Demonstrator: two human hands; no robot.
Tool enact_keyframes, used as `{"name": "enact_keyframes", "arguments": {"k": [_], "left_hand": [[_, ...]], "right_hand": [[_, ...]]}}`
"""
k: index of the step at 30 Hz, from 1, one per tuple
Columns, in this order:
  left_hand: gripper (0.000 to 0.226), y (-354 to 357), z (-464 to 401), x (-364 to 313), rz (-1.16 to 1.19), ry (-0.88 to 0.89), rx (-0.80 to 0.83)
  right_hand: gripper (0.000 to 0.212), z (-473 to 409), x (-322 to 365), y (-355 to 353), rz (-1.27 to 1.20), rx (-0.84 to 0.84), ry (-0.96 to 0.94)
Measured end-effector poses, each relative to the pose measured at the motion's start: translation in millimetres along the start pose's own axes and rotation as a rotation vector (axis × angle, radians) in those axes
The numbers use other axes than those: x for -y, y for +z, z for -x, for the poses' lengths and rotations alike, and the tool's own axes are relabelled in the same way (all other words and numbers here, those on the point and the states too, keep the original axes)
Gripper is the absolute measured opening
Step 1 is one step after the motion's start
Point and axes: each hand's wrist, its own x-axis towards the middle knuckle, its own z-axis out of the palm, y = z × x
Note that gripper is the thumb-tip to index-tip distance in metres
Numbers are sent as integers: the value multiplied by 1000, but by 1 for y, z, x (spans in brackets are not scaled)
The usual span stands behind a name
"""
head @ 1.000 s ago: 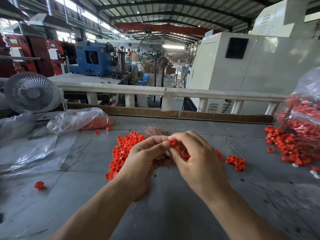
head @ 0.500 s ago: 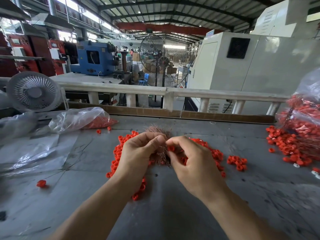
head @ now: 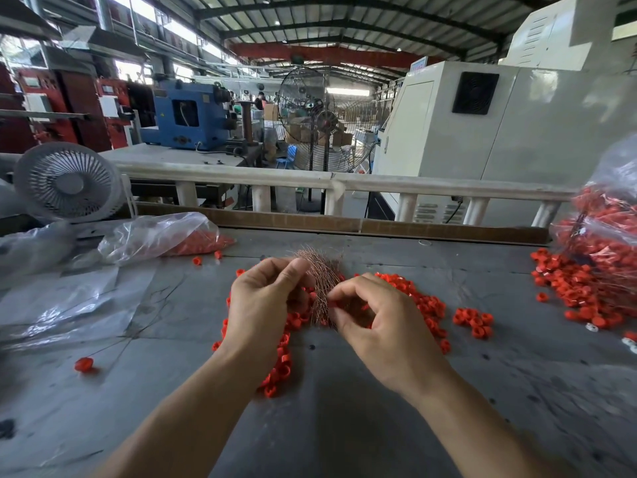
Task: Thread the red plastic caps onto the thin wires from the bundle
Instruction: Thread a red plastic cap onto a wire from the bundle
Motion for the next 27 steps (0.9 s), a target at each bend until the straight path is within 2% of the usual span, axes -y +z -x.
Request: {"name": "enact_keyframes", "arguments": {"k": [3, 8, 15, 20, 27], "left_hand": [[21, -2, -1, -3, -82, 34, -40], [34, -1, -3, -5, -101, -7, -25], [33, -2, -4, -2, -149, 1, 1], [36, -4, -5, 3, -189, 16, 104], [22, -3, -9, 15, -331, 58, 124]], "right_hand": [[16, 1, -2, -3, 70, 31, -17], [15, -1, -8, -8, 155, 58, -12], [15, -2, -13, -16, 231, 34, 16], [11, -6, -26, -23, 259, -104, 113], [7, -13, -60, -51, 341, -418, 385]]}}
